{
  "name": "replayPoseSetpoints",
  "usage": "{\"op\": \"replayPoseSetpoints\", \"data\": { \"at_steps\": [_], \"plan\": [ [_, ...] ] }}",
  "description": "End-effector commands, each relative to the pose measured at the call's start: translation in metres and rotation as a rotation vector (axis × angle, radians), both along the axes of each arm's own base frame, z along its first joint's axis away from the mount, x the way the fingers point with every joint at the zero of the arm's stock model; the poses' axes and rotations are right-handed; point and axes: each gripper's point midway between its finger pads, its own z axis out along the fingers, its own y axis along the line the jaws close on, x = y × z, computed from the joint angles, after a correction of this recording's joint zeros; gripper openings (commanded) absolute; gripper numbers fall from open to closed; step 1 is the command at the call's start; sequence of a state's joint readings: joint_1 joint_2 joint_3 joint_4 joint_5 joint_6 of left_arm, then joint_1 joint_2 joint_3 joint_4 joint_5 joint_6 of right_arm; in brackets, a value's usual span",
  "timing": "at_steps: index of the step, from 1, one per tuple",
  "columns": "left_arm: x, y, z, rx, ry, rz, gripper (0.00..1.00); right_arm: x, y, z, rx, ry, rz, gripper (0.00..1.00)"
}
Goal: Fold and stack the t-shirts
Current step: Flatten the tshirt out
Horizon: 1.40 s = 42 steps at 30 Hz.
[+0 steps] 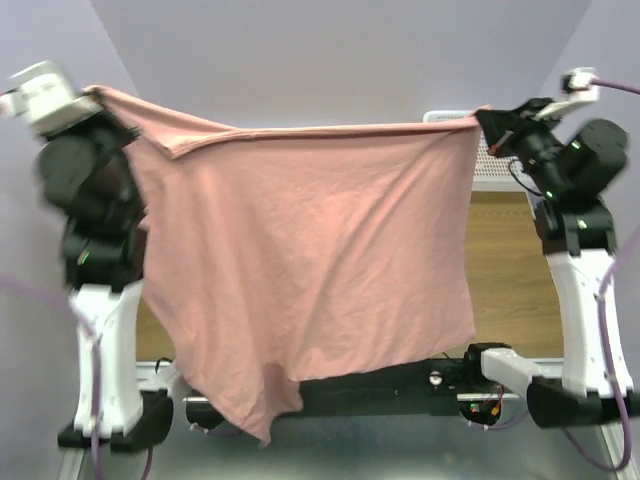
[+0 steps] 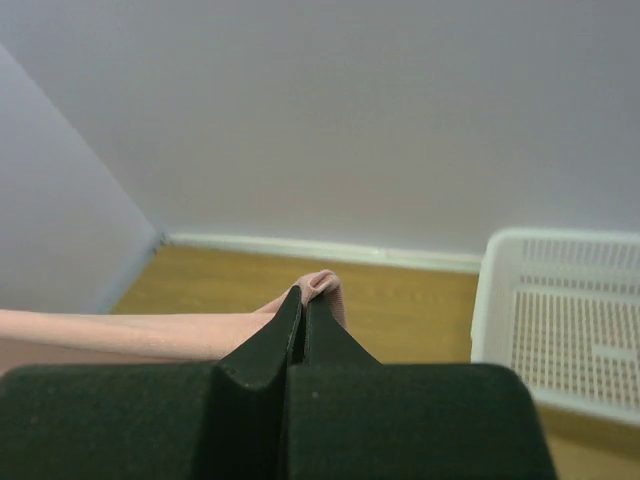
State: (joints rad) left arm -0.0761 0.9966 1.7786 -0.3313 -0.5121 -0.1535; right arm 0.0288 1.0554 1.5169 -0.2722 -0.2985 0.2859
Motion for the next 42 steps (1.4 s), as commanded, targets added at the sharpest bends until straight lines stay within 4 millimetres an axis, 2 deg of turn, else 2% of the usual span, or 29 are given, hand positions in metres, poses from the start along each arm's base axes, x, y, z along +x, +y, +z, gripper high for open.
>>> {"op": "replayPoseSetpoints", "data": {
  "at_steps": [1,2,3,4,6,7,8,9,10,11,12,13,14,15,17,18,19,20,21,22,24,26,32,37,38,39,40,41,42],
  "plan": [
    [0.111,-0.011,-0.104,0.042,0.282,-0.015,0.0,0.056,-0.001,-0.093,-0.046,0.254,-0.007,0.0],
    [0.127,-0.013,-0.116,0.046,0.29,-0.02,0.0,0.065,0.0,-0.109,-0.061,0.289,0.002,0.0],
    [0.152,-0.017,-0.143,0.05,0.352,-0.032,0.0,0.083,0.002,-0.149,-0.071,0.382,0.019,0.0],
    [0.169,-0.019,-0.173,0.054,0.412,-0.038,0.0,0.09,0.003,-0.168,-0.078,0.425,0.023,0.01],
    [0.195,-0.022,-0.206,0.052,0.459,-0.043,0.0,0.108,0.0,-0.203,-0.093,0.481,0.011,0.0],
    [0.215,-0.021,-0.24,0.051,0.53,-0.036,0.0,0.112,-0.001,-0.229,-0.1,0.525,0.004,0.0],
    [0.227,-0.023,-0.263,0.05,0.566,-0.039,0.0,0.122,-0.003,-0.258,-0.108,0.576,-0.002,0.01],
    [0.237,-0.023,-0.282,0.038,0.603,-0.038,0.0,0.132,-0.004,-0.267,-0.116,0.563,-0.013,0.01],
    [0.255,-0.026,-0.321,0.034,0.686,-0.042,0.0,0.139,-0.006,-0.284,-0.125,0.586,-0.019,0.01],
    [0.265,-0.026,-0.334,0.025,0.71,-0.044,0.0,0.148,-0.007,-0.311,-0.134,0.635,-0.024,0.01],
    [0.279,-0.029,-0.371,0.005,0.783,-0.054,0.0,0.157,-0.009,-0.322,-0.15,0.635,-0.033,0.0],
    [0.285,-0.031,-0.385,-0.007,0.81,-0.058,0.0,0.164,-0.011,-0.33,-0.16,0.643,-0.038,0.01],
    [0.3,-0.035,-0.396,-0.024,0.831,-0.073,0.0,0.177,-0.012,-0.348,-0.173,0.667,-0.042,0.01],
    [0.302,-0.037,-0.411,-0.029,0.861,-0.081,0.0,0.185,-0.012,-0.352,-0.18,0.67,-0.041,0.01],
    [0.315,-0.039,-0.411,-0.031,0.856,-0.093,0.0,0.204,-0.011,-0.351,-0.186,0.655,-0.035,0.01],
    [0.321,-0.039,-0.422,-0.031,0.875,-0.092,0.0,0.211,-0.01,-0.366,-0.189,0.678,-0.026,0.01],
    [0.325,-0.039,-0.422,-0.028,0.876,-0.089,0.0,0.216,-0.01,-0.372,-0.191,0.686,-0.023,0.01],
    [0.331,-0.038,-0.413,-0.023,0.859,-0.084,0.0,0.222,-0.01,-0.374,-0.193,0.685,-0.025,0.01],
    [0.333,-0.035,-0.422,-0.02,0.883,-0.069,0.0,0.232,-0.009,-0.38,-0.195,0.686,-0.019,0.01],
    [0.336,-0.033,-0.418,-0.02,0.877,-0.061,0.0,0.236,-0.008,-0.381,-0.197,0.685,-0.016,0.01],
    [0.338,-0.033,-0.423,-0.027,0.889,-0.059,0.0,0.245,-0.007,-0.382,-0.195,0.679,-0.009,0.01],
    [0.338,-0.032,-0.423,-0.05,0.882,-0.062,0.0,0.249,-0.005,-0.391,-0.191,0.69,-0.001,0.01],
    [0.332,-0.041,-0.433,-0.124,0.905,-0.113,0.0,0.263,-0.001,-0.391,-0.16,0.686,0.007,0.01],
    [0.337,-0.032,-0.432,-0.17,0.885,-0.108,0.0,0.275,0.0,-0.386,-0.129,0.675,0.001,0.01],
    [0.343,-0.029,-0.425,-0.175,0.866,-0.11,0.02,0.281,0.0,-0.38,-0.125,0.659,-0.007,0.01],
    [0.347,-0.028,-0.423,-0.18,0.858,-0.119,0.1,0.285,-0.001,-0.382,-0.111,0.661,-0.016,0.02],
    [0.351,-0.026,-0.428,-0.186,0.86,-0.122,0.13,0.29,-0.003,-0.38,-0.107,0.656,-0.036,0.03],
    [0.357,-0.028,-0.419,-0.19,0.836,-0.133,0.16,0.295,-0.004,-0.376,-0.102,0.644,-0.047,0.06],
    [0.361,-0.031,-0.417,-0.194,0.825,-0.152,0.29,0.302,-0.005,-0.365,-0.087,0.62,-0.061,0.17]
  ]
}}
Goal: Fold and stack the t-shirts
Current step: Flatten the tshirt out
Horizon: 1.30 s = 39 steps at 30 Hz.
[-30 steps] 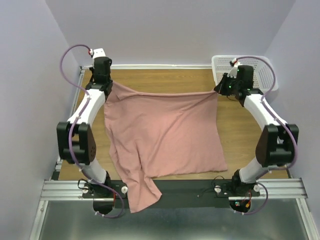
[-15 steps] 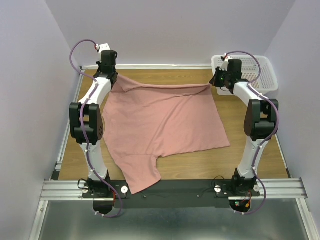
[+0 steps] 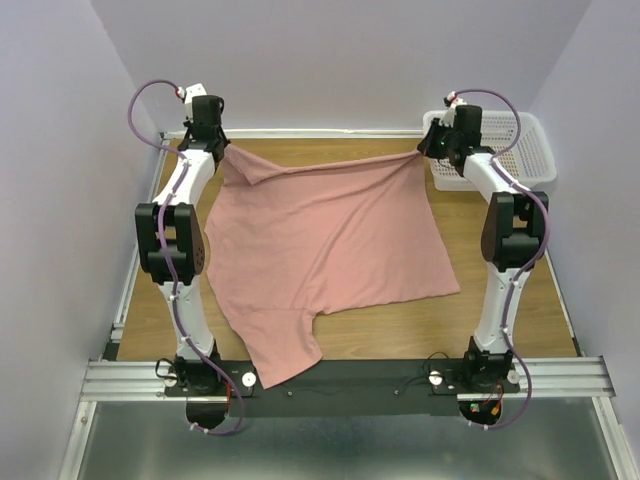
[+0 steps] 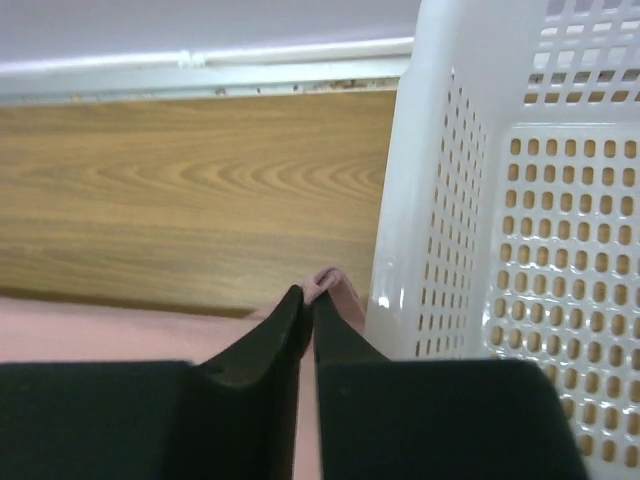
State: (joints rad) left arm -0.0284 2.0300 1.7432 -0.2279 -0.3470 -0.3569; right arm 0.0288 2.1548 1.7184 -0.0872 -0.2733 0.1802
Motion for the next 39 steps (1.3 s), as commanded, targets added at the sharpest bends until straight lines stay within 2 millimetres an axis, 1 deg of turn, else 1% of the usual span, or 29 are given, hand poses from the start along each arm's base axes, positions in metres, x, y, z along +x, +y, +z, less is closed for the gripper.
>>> {"op": "replayPoseSetpoints", "data": {
  "at_steps": [1,3,4,6,7,9,10,11,12,13,14,15,16,17,18,19,20,21,22,23,24,25,26,27,28,29,33,36,39],
  "plan": [
    [0.022,0.018,0.018,-0.06,-0.081,0.013,0.36,0.03,-0.007,0.018,0.018,-0.068,-0.074,0.25],
    [0.025,0.02,0.028,-0.068,-0.111,0.005,0.5,0.037,-0.007,0.025,0.029,-0.082,-0.088,0.42],
    [0.025,0.019,0.037,-0.072,-0.131,0.0,0.68,0.041,-0.007,0.034,0.032,-0.102,-0.095,0.57],
    [0.02,0.022,0.046,-0.069,-0.148,0.006,0.79,0.039,-0.008,0.047,0.041,-0.118,-0.106,0.68],
    [0.014,0.021,0.065,-0.067,-0.18,0.007,0.87,0.033,-0.006,0.059,0.046,-0.13,-0.107,0.76],
    [-0.002,0.022,0.065,-0.067,-0.168,0.015,0.91,0.022,-0.006,0.065,0.048,-0.12,-0.113,0.82],
    [-0.016,0.025,0.088,-0.067,-0.202,0.04,0.93,0.015,-0.006,0.071,0.048,-0.12,-0.114,0.86],
    [-0.03,0.026,0.076,-0.072,-0.167,0.055,0.93,0.0,-0.003,0.076,0.05,-0.106,-0.113,0.87],
    [-0.051,0.028,0.092,-0.096,-0.182,0.086,0.93,-0.012,0.001,0.075,0.056,-0.072,-0.109,0.87],
    [-0.064,0.027,0.089,-0.111,-0.163,0.103,0.93,-0.023,0.004,0.074,0.059,-0.047,-0.107,0.87],
    [-0.087,0.025,0.058,-0.127,-0.068,0.118,0.92,-0.038,0.006,0.058,0.058,0.009,-0.106,0.87],
    [-0.106,0.019,0.07,-0.153,-0.091,0.107,0.9,-0.058,0.01,0.07,0.069,0.024,-0.108,0.87],
    [-0.119,0.013,0.063,-0.188,-0.08,0.11,0.88,-0.071,0.02,0.065,0.072,0.052,-0.094,0.86],
    [-0.143,0.008,0.025,-0.208,-0.001,0.114,0.85,-0.085,0.023,0.065,0.076,0.066,-0.093,0.85],
    [-0.16,-0.003,0.031,-0.235,-0.021,0.086,0.79,-0.109,0.023,0.052,0.078,0.117,-0.111,0.82],
    [-0.172,-0.006,0.02,-0.261,-0.006,0.093,0.77,-0.123,0.028,0.05,0.081,0.136,-0.104,0.8],
    [-0.184,-0.008,0.008,-0.274,0.018,0.094,0.75,-0.137,0.029,0.041,0.083,0.167,-0.108,0.78],
    [-0.204,-0.012,-0.025,-0.288,0.091,0.091,0.72,-0.159,0.027,0.017,0.084,0.245,-0.122,0.76],
    [-0.215,-0.014,-0.03,-0.3,0.098,0.093,0.71,-0.174,0.024,0.022,0.091,0.247,-0.133,0.76],
    [-0.234,-0.015,-0.056,-0.314,0.165,0.116,0.69,-0.186,0.023,0.016,0.09,0.266,-0.137,0.76],
    [-0.241,-0.016,-0.064,-0.318,0.184,0.118,0.67,-0.199,0.02,0.01,0.089,0.296,-0.15,0.75],
    [-0.248,-0.019,-0.07,-0.332,0.195,0.112,0.64,-0.219,0.016,-0.004,0.077,0.332,-0.169,0.74],
    [-0.258,-0.022,-0.083,-0.35,0.226,0.116,0.63,-0.23,0.013,-0.009,0.076,0.358,-0.188,0.73],
    [-0.262,-0.024,-0.088,-0.359,0.239,0.109,0.61,-0.24,0.01,-0.016,0.069,0.376,-0.198,0.73],
    [-0.264,-0.028,-0.09,-0.385,0.244,0.1,0.58,-0.253,0.005,-0.031,0.057,0.415,-0.223,0.71],
    [-0.268,-0.04,-0.096,-0.389,0.267,0.068,0.57,-0.261,0.004,-0.033,0.055,0.418,-0.231,0.69],
    [-0.273,-0.05,-0.11,-0.384,0.315,0.056,0.54,-0.286,-0.006,-0.062,0.054,0.515,-0.295,0.59],
    [-0.275,-0.045,-0.135,-0.351,0.397,0.099,0.5,-0.299,-0.01,-0.081,0.058,0.583,-0.341,0.5],
    [-0.279,-0.039,-0.15,-0.326,0.458,0.151,0.43,-0.309,-0.014,-0.092,0.065,0.625,-0.391,0.49]
  ]
}}
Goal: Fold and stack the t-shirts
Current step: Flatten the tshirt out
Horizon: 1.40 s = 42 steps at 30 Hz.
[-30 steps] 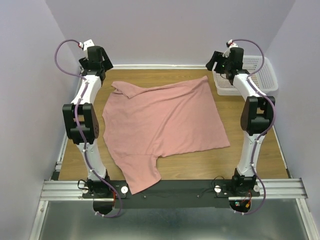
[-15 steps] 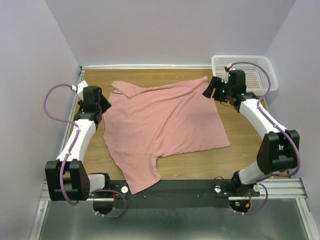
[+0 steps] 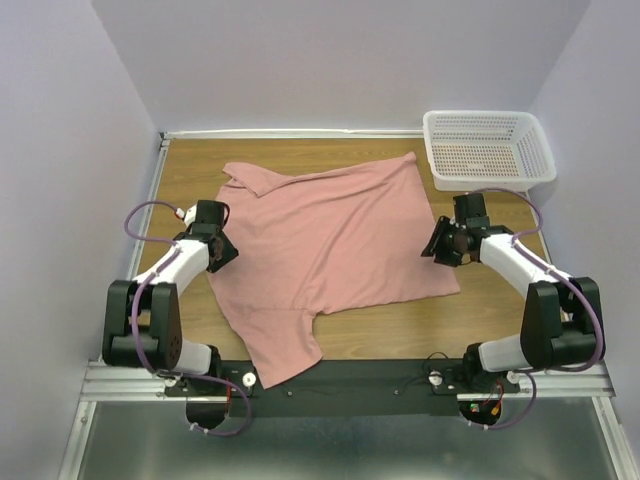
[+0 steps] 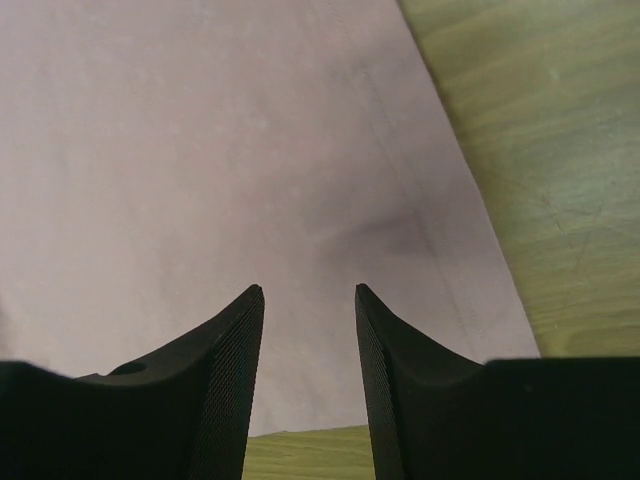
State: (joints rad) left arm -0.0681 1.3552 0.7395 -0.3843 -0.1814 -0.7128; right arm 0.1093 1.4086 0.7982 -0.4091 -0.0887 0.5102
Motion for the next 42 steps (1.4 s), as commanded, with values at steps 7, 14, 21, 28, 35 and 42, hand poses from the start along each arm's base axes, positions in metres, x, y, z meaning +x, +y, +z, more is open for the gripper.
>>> {"op": "replayPoseSetpoints", "data": {
  "at_steps": [7,14,21,28,35,42],
  "plan": [
    [-0.007,0.018,-0.032,0.068,0.121,0.101,0.39,-0.058,-0.029,-0.042,-0.056,0.215,-0.241,0.5],
    [-0.004,0.032,-0.034,0.108,0.138,0.108,0.39,-0.094,-0.042,-0.057,-0.093,0.312,-0.347,0.5],
    [-0.006,0.053,-0.036,0.122,0.139,0.131,0.39,-0.104,-0.053,-0.048,-0.137,0.302,-0.407,0.51],
    [0.007,0.052,-0.025,0.101,0.104,0.103,0.47,-0.095,-0.054,-0.031,-0.138,0.255,-0.38,0.52],
    [0.013,0.035,0.026,0.095,-0.031,0.035,0.74,-0.053,-0.025,0.021,-0.039,0.094,-0.203,0.56],
    [0.006,0.001,0.057,0.131,-0.083,-0.041,0.77,-0.053,0.103,0.038,-0.041,0.036,0.318,0.56]
  ]
}}
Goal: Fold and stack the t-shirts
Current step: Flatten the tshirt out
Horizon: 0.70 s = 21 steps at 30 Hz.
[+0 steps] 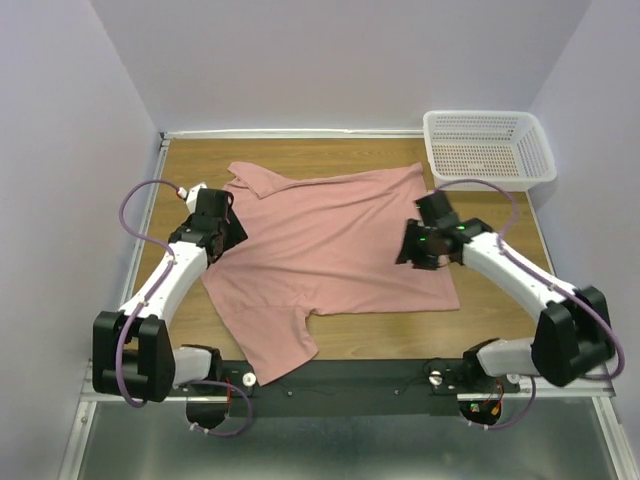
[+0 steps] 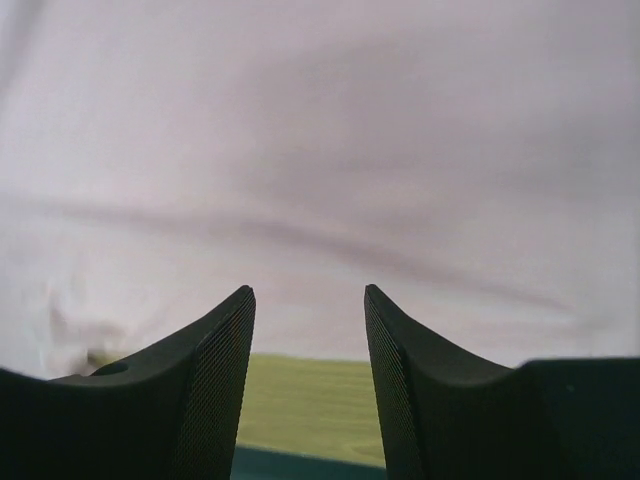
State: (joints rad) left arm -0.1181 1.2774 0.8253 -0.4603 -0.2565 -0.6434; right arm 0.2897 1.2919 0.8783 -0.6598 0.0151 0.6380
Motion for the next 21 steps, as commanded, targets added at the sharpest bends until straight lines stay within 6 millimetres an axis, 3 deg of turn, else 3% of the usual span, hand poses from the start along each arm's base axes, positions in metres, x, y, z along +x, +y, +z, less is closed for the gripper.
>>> {"op": "replayPoseSetpoints", "data": {
  "at_steps": [1,2,4,7,10,14,18,21],
  "plan": [
    [-0.004,0.002,0.015,0.036,-0.011,0.027,0.77,-0.015,0.087,0.0,-0.004,-0.005,0.357,0.56],
    [-0.002,0.002,0.017,0.037,-0.018,0.029,0.77,-0.025,0.111,-0.001,-0.01,-0.009,0.44,0.56],
    [-0.001,0.001,0.015,0.044,-0.016,0.012,0.77,-0.025,0.131,-0.002,-0.058,-0.039,0.506,0.56],
    [0.002,-0.002,0.007,0.056,0.011,-0.03,0.77,-0.022,0.132,-0.021,-0.136,-0.017,0.476,0.56],
    [0.001,-0.007,-0.001,0.041,0.031,-0.052,0.77,-0.013,0.119,-0.032,-0.206,-0.03,0.408,0.55],
    [-0.002,-0.008,-0.012,0.029,0.046,-0.055,0.77,-0.024,0.113,-0.046,-0.217,0.017,0.425,0.55],
    [-0.01,-0.01,-0.021,0.021,0.067,-0.063,0.77,-0.038,0.125,-0.042,-0.169,0.029,0.508,0.55],
    [-0.013,-0.01,-0.022,0.015,0.068,-0.064,0.77,-0.049,0.151,-0.032,-0.151,-0.005,0.595,0.55]
  ]
}}
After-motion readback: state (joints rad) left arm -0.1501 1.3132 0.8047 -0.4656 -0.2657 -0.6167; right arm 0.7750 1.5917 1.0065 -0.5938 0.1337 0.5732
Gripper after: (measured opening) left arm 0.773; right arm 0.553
